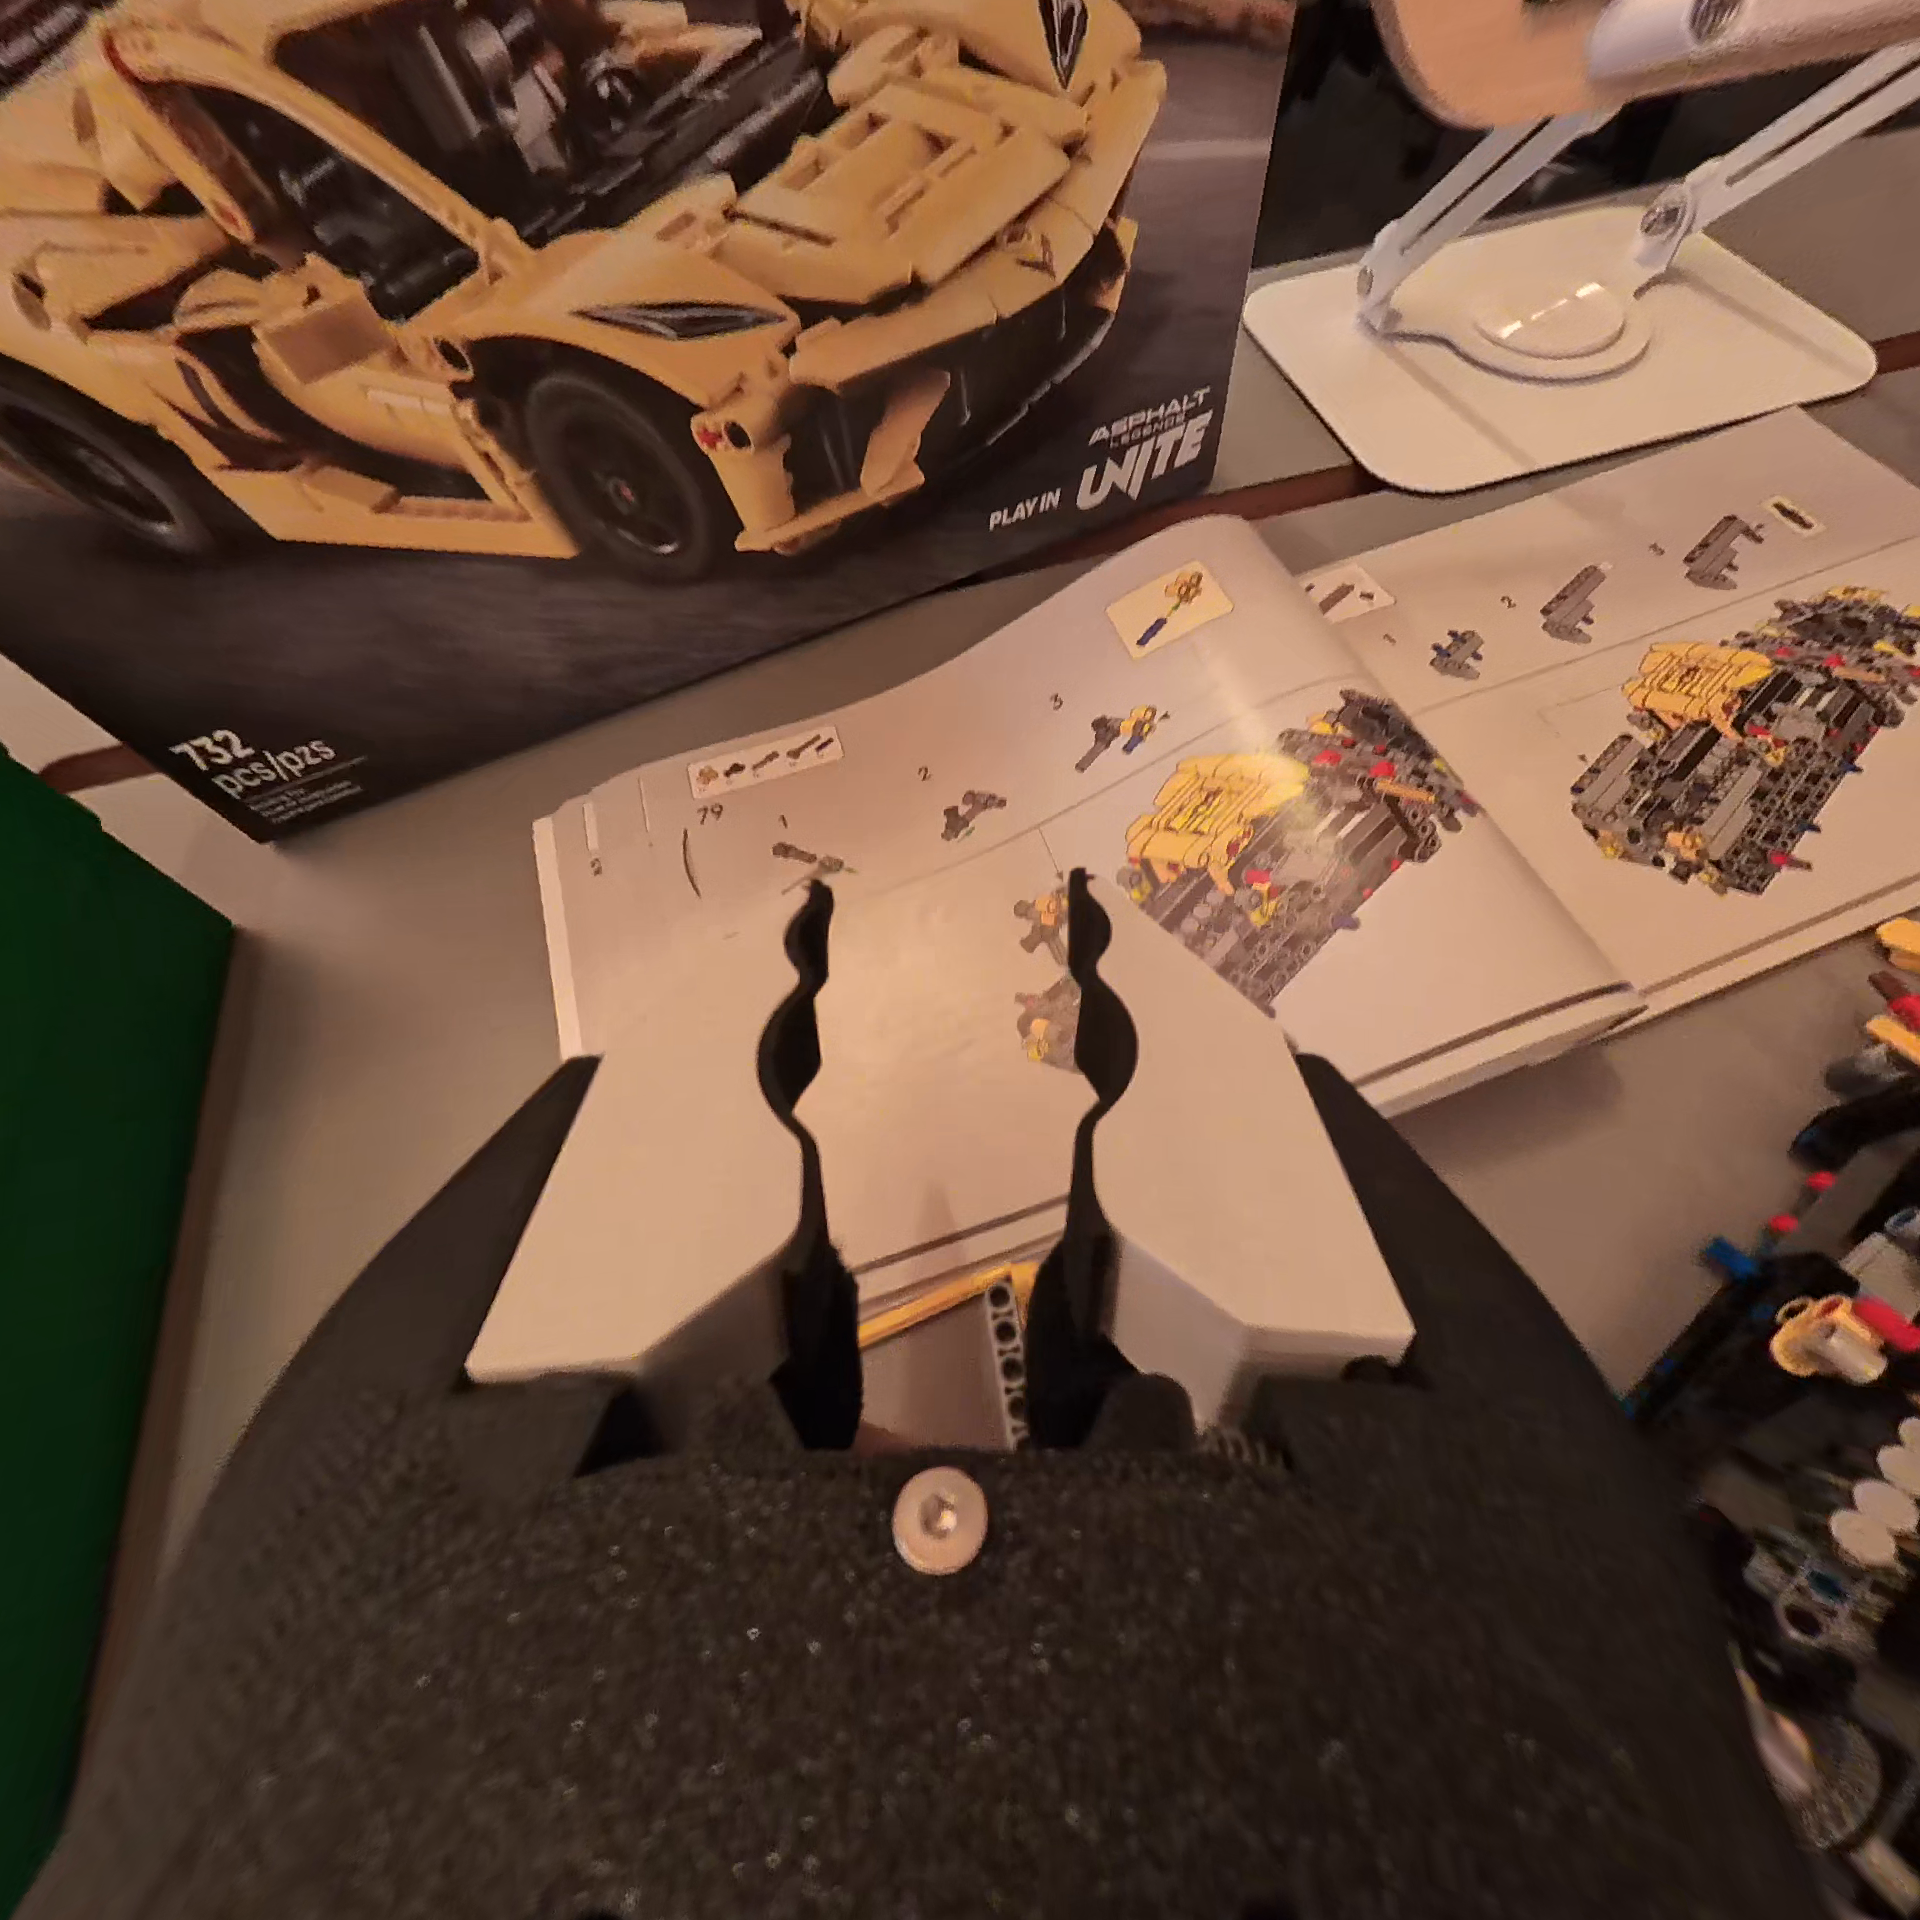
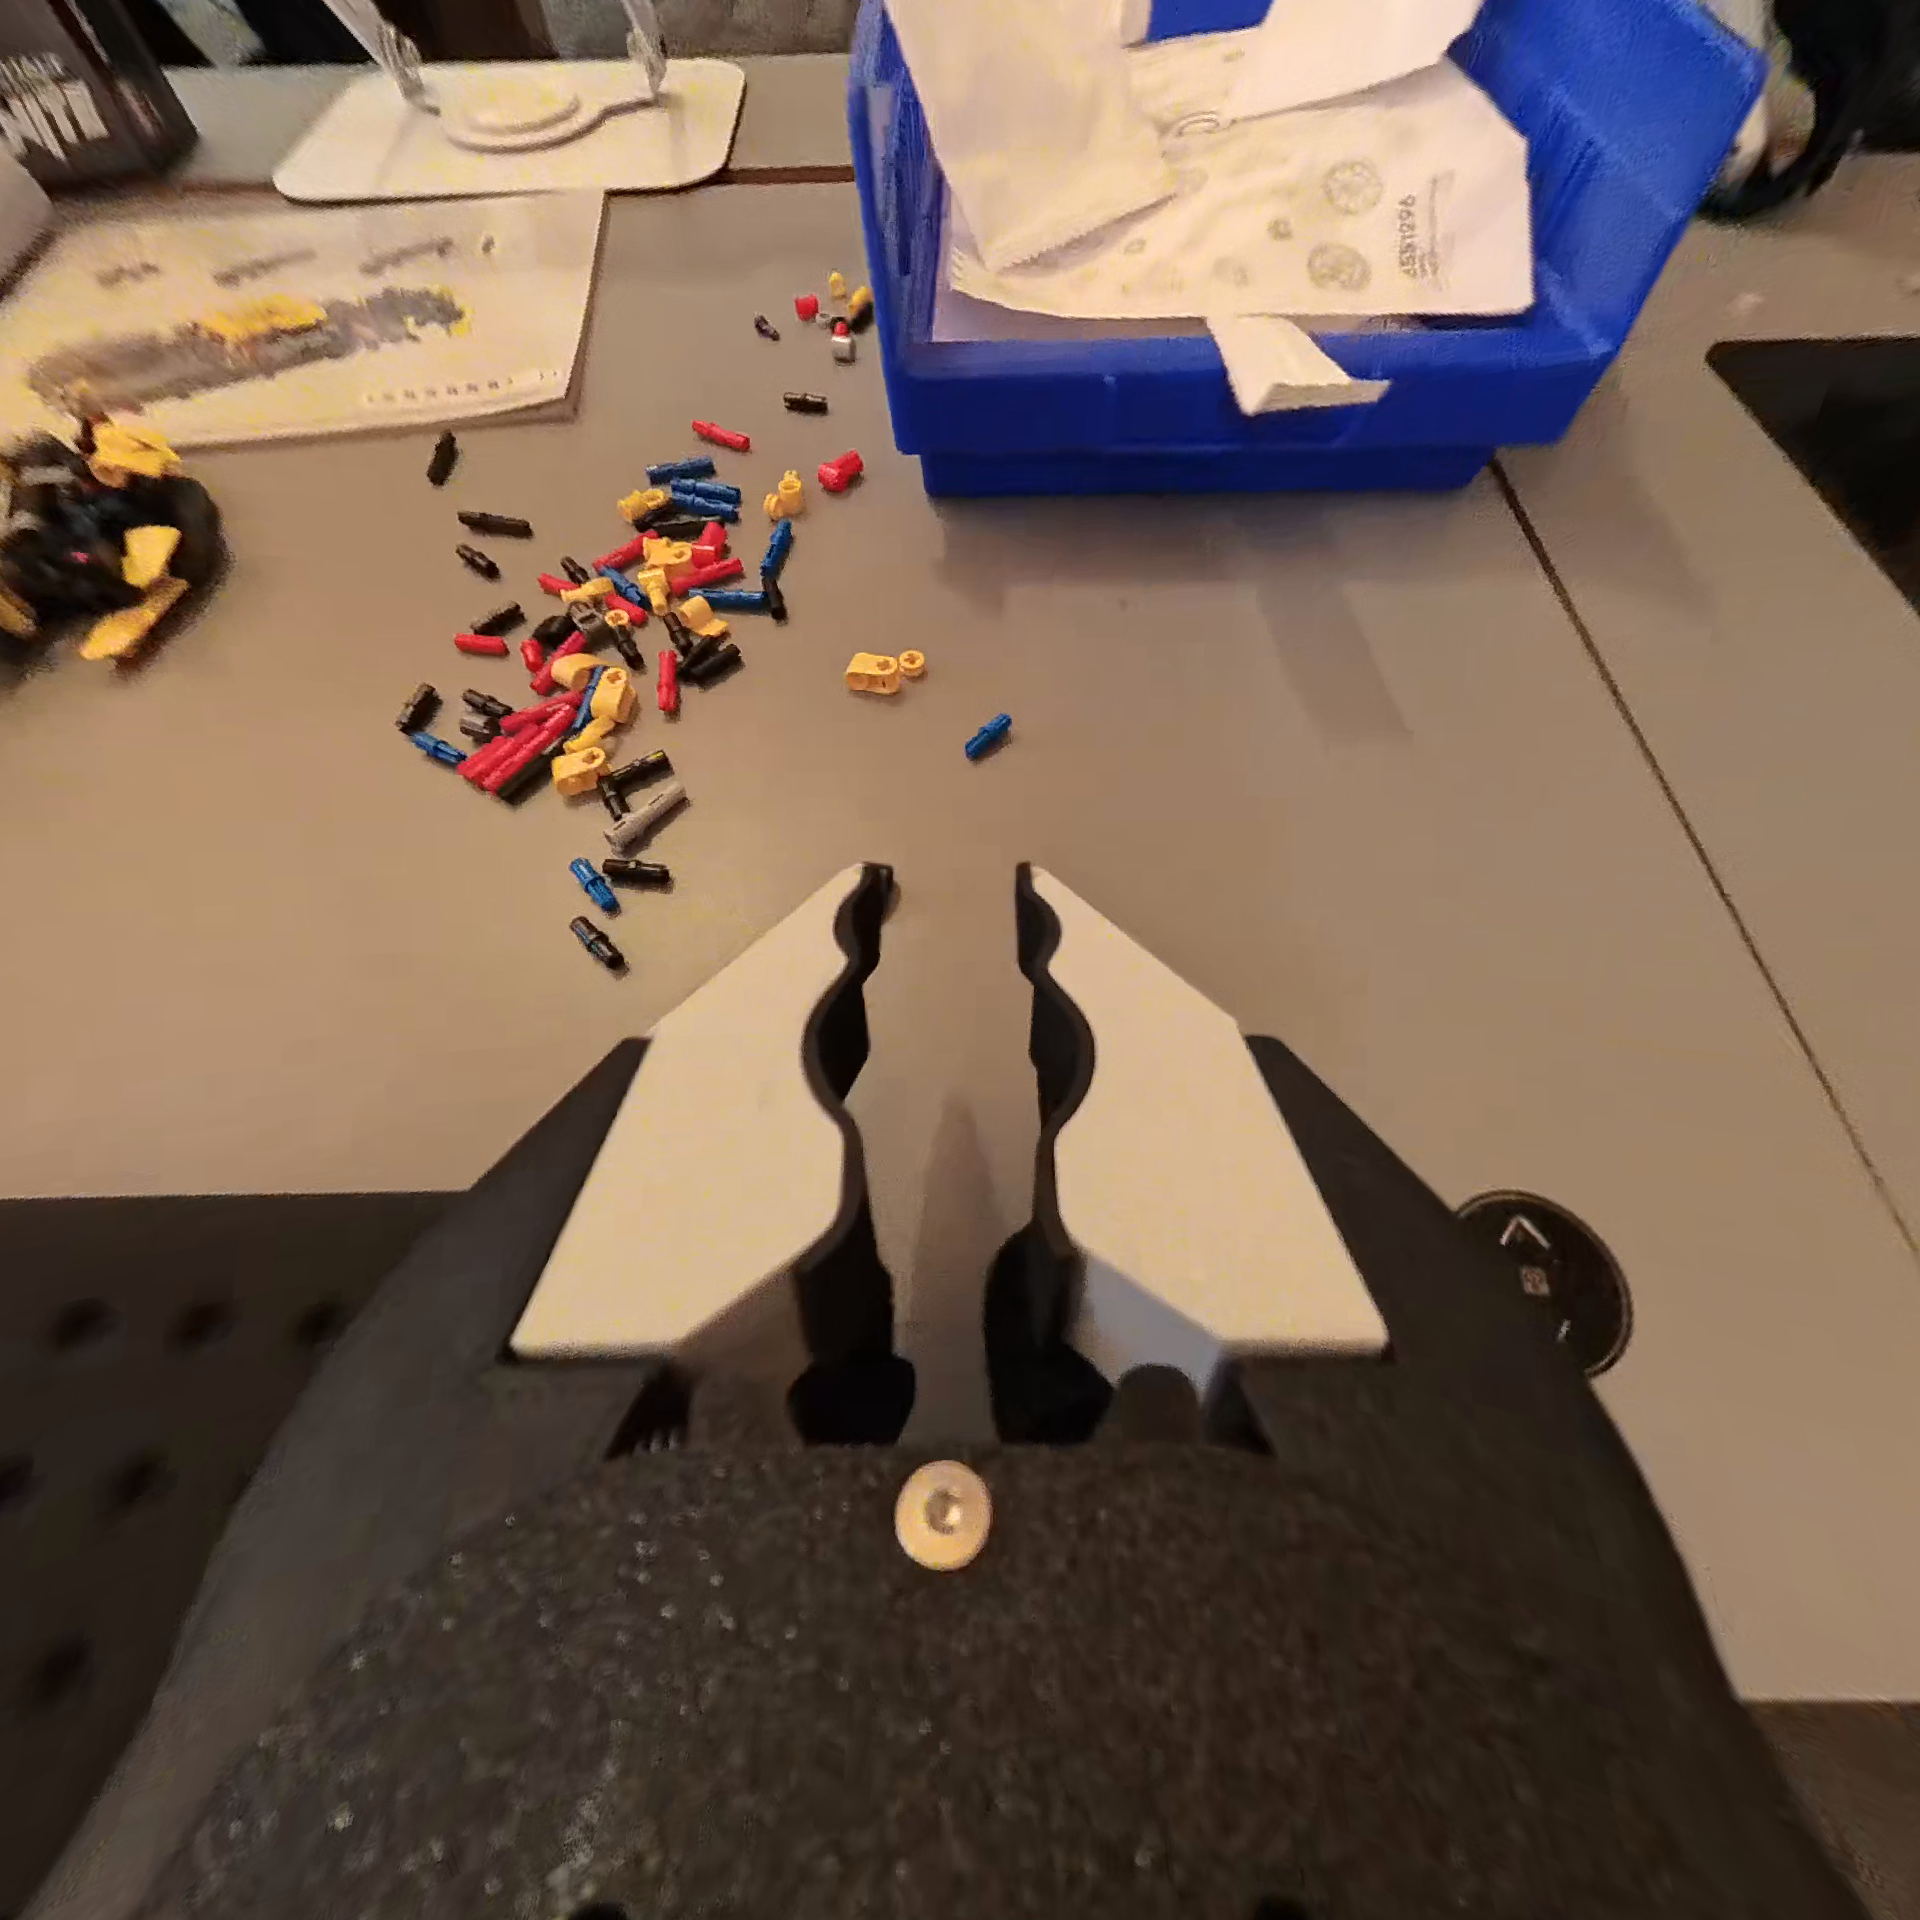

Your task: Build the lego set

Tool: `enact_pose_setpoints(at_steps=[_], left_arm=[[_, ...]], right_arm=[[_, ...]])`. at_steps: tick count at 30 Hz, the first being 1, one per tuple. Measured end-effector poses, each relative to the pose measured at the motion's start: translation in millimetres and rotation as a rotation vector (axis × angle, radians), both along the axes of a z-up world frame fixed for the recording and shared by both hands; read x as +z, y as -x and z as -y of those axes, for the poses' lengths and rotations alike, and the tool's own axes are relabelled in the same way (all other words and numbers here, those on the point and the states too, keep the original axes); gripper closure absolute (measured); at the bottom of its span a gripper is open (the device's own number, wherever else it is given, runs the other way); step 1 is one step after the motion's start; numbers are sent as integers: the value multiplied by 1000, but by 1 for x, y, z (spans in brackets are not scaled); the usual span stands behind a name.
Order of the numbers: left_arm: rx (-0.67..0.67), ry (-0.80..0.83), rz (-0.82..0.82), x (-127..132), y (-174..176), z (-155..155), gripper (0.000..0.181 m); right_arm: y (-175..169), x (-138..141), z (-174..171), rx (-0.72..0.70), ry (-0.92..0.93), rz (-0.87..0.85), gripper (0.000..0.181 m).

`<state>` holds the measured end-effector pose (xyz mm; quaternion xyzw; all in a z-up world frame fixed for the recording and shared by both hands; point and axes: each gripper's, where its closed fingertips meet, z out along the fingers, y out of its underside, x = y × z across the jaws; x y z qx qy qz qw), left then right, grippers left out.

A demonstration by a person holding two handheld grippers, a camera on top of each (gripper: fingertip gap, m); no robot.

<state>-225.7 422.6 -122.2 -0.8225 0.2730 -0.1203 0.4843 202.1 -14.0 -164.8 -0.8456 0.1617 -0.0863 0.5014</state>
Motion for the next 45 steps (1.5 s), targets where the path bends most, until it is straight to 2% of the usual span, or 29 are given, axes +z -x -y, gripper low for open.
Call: enact_pose_setpoints(at_steps=[7,11,16,19,23,28,32,45], left_arm=[[-43,59,54,-11,-5,-11,135],[-15,19,54,-5,4,-13,135],[-43,-27,165,17,-7,-2,136],[-38,-57,120,10,-8,-2,137],[-19,-95,34,2,-2,-8,137],[-4,-78,74,6,1,-10,137],[10,-55,119,6,4,-11,137],[0,-31,198,14,1,-6,138]], right_arm=[[15,-1,30,17,-2,-3,157],[32,3,75,11,-42,-2,162],[54,0,143,34,-62,-17,164],[67,-3,182,32,-103,-50,167],[92,-11,226,46,-173,-186,165],[99,-25,273,7,-89,-98,164],[108,-26,279,19,-126,-112,162],[133,-32,289,77,-82,-30,164]])
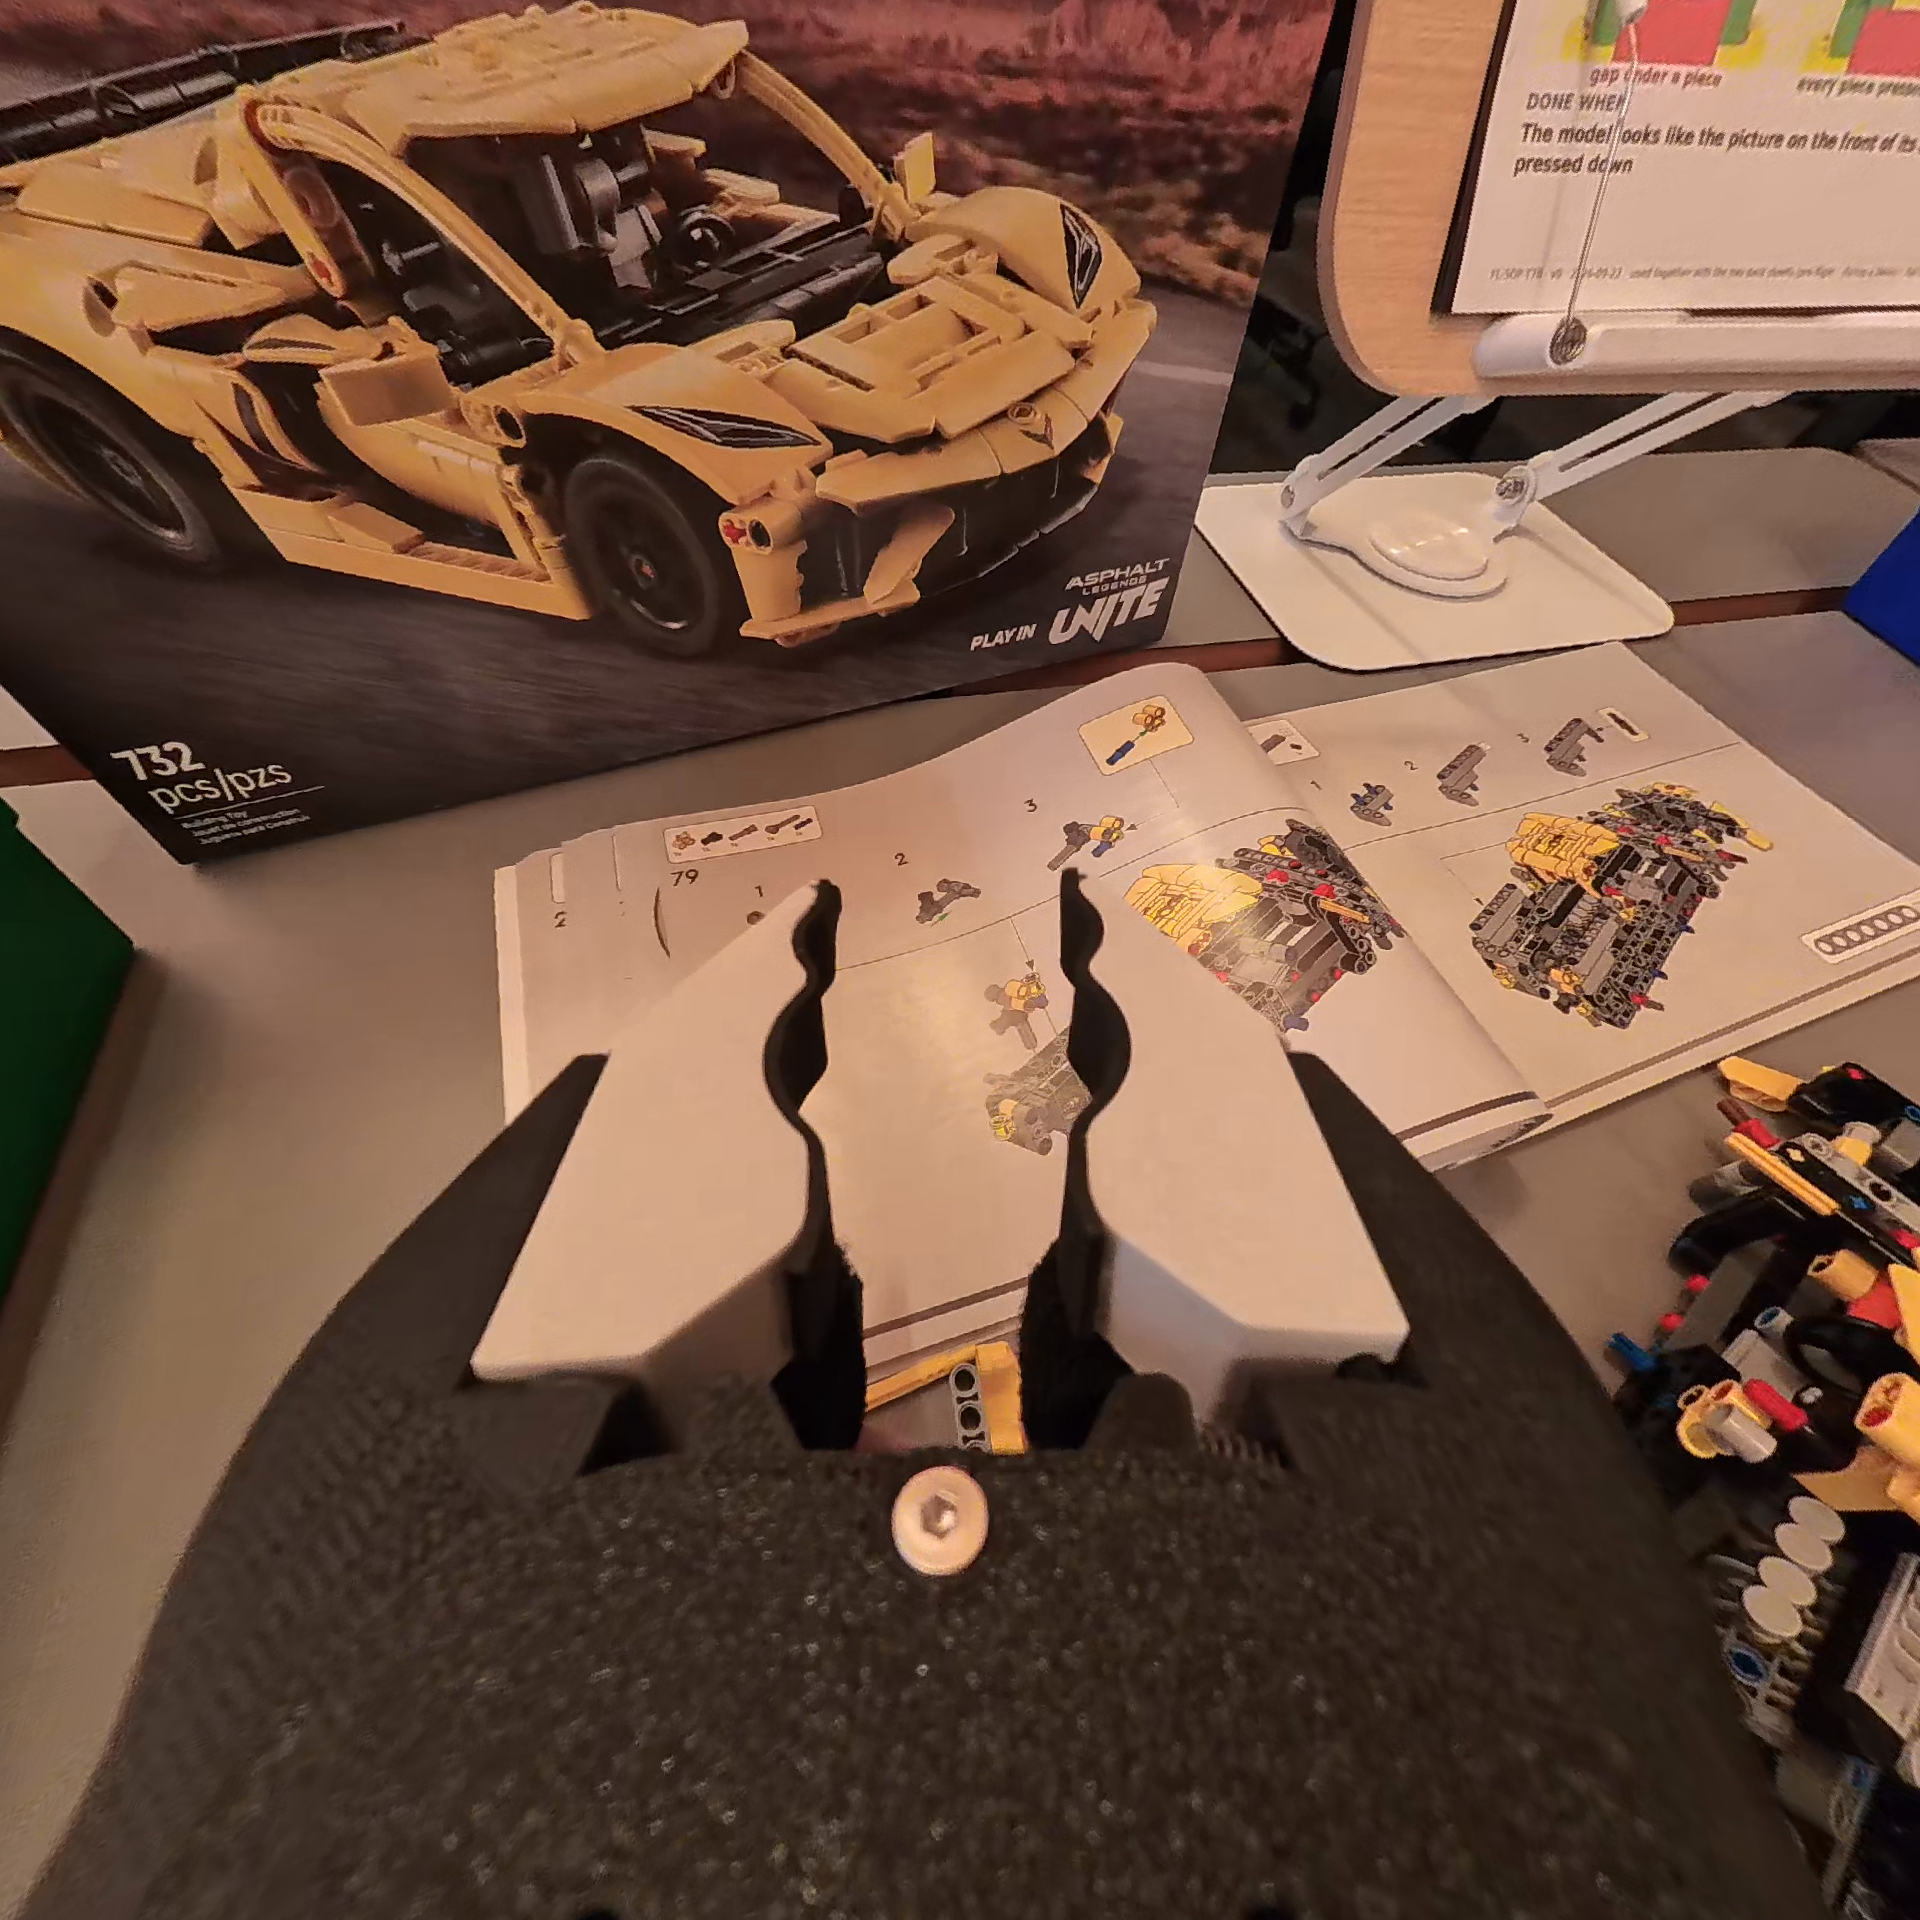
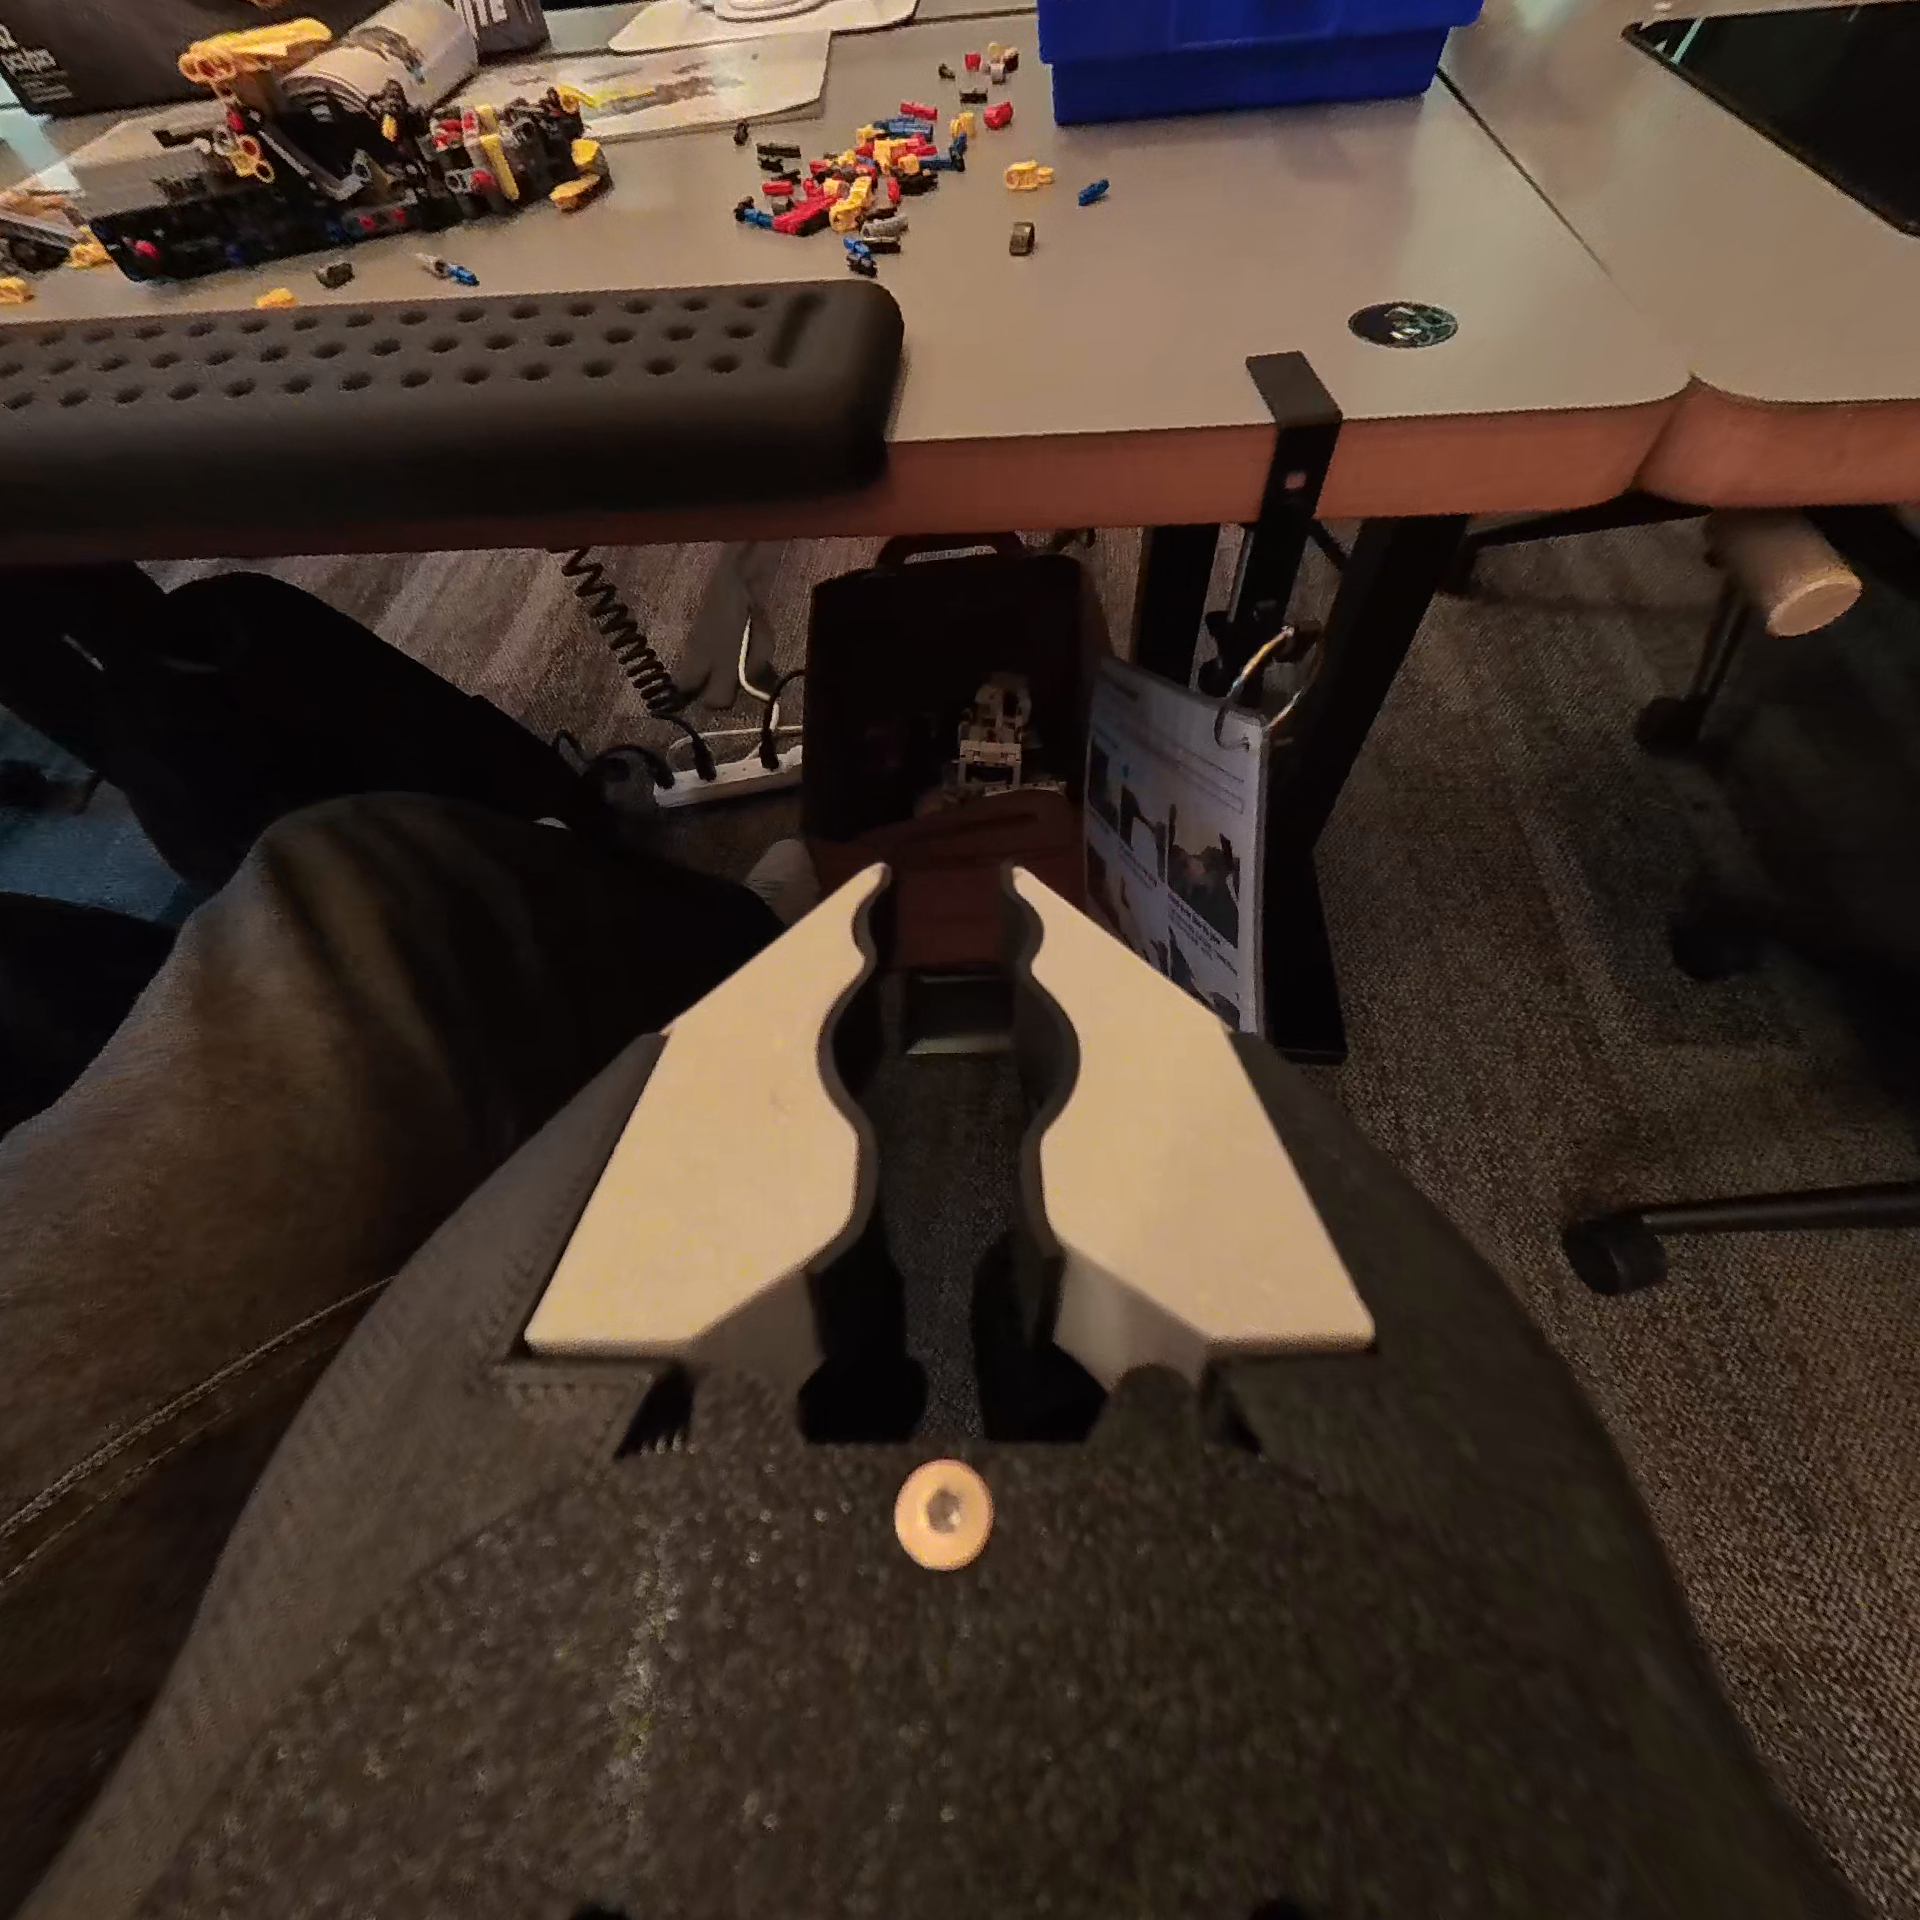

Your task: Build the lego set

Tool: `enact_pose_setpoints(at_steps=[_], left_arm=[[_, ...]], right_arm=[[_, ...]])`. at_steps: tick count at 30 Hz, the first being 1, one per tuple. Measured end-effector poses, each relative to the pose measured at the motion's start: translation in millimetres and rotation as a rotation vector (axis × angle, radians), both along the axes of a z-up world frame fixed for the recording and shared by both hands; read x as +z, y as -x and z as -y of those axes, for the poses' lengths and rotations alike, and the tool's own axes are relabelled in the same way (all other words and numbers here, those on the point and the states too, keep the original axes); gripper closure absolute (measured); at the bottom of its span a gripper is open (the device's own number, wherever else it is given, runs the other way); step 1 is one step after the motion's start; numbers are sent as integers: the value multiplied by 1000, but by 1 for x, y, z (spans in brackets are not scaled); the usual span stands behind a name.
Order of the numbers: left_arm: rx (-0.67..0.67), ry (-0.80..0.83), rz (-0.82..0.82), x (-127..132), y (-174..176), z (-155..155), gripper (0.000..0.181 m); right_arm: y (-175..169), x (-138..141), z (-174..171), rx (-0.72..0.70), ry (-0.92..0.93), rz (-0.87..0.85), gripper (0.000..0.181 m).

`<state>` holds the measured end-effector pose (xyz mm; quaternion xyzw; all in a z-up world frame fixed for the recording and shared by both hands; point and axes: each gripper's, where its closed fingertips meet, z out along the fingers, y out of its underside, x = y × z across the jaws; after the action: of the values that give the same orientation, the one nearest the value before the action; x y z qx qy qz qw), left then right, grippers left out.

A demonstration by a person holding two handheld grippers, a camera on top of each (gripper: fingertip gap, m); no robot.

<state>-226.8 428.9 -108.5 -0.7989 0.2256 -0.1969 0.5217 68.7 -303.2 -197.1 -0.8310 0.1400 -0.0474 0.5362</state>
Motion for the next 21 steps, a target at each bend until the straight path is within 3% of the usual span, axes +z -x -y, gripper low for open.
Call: enact_pose_setpoints(at_steps=[4,8,16,21], left_arm=[[8,12,4,-4,2,-1,138],[30,19,0,-9,11,-5,138],[44,61,25,-19,22,-13,138],[32,73,61,-17,20,-11,138]], right_arm=[[0,6,0,-11,-40,-23,164],[0,25,-31,24,-117,-144,160],[-36,73,-172,230,-77,39,150],[-31,75,-235,257,-46,57,150]])
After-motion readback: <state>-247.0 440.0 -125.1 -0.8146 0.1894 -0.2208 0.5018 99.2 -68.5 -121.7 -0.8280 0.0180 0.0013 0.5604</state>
